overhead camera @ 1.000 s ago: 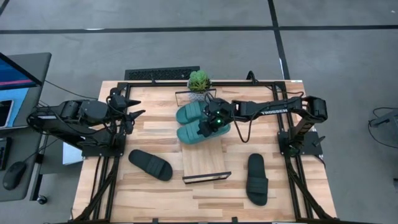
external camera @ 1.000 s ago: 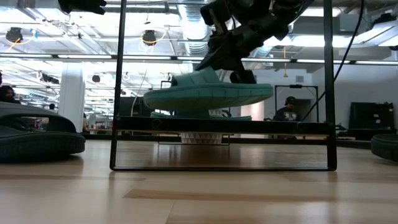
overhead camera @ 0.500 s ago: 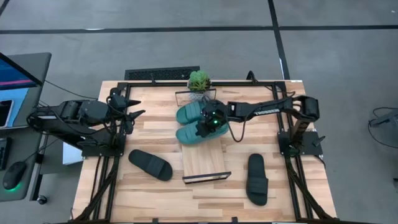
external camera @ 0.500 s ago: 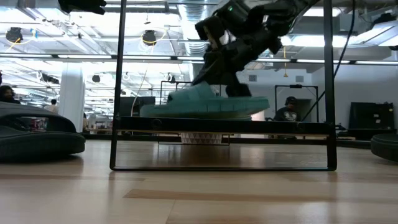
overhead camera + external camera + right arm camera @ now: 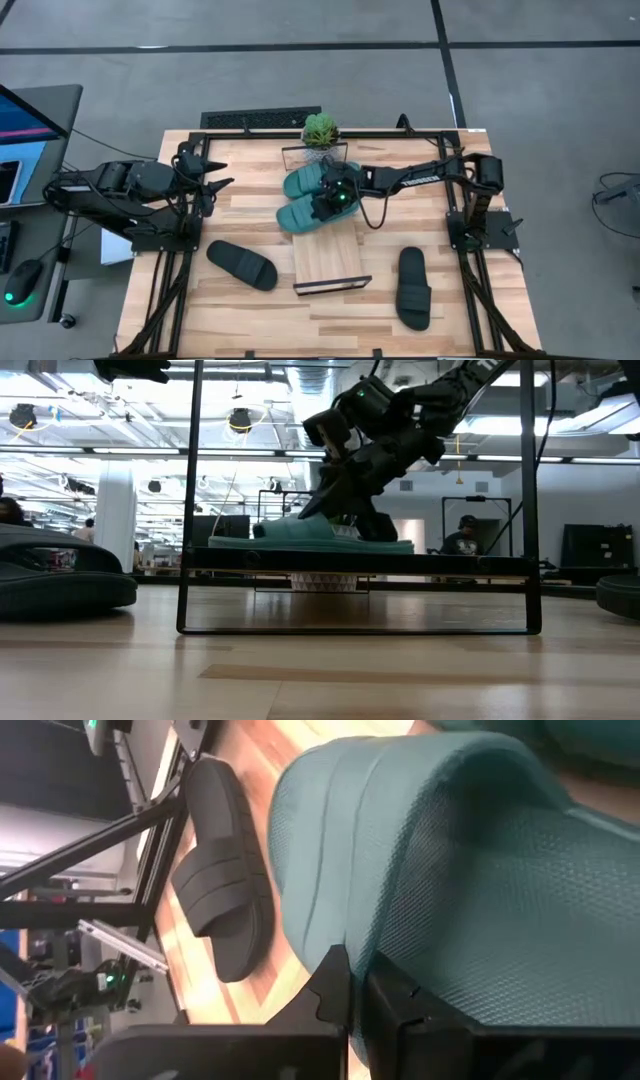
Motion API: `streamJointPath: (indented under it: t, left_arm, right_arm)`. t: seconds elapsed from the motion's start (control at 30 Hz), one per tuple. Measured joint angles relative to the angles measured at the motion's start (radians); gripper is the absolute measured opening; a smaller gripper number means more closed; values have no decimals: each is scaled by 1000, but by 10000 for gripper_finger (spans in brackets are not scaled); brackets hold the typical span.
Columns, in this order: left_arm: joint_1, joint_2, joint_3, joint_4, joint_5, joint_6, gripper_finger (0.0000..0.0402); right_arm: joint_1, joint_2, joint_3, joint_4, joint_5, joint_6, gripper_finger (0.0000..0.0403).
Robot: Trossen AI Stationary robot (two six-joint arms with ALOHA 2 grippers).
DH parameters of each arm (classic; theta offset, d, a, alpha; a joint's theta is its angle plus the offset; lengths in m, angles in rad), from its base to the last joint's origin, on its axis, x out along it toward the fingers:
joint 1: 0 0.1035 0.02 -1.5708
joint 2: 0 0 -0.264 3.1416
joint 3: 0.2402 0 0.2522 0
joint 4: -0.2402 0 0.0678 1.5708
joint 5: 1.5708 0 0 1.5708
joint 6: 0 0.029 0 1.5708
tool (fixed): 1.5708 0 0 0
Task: Pick and place slides into the shelf
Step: Put the blue slides on the shelf
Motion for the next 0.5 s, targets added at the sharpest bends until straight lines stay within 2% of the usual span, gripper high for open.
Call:
streamJointPath:
  t: [0.5]
  left_arm:
    - [0, 0, 0, 0, 3, 5, 188]
  right_arm:
    - [-13, -1, 0, -15, 44, -2, 6]
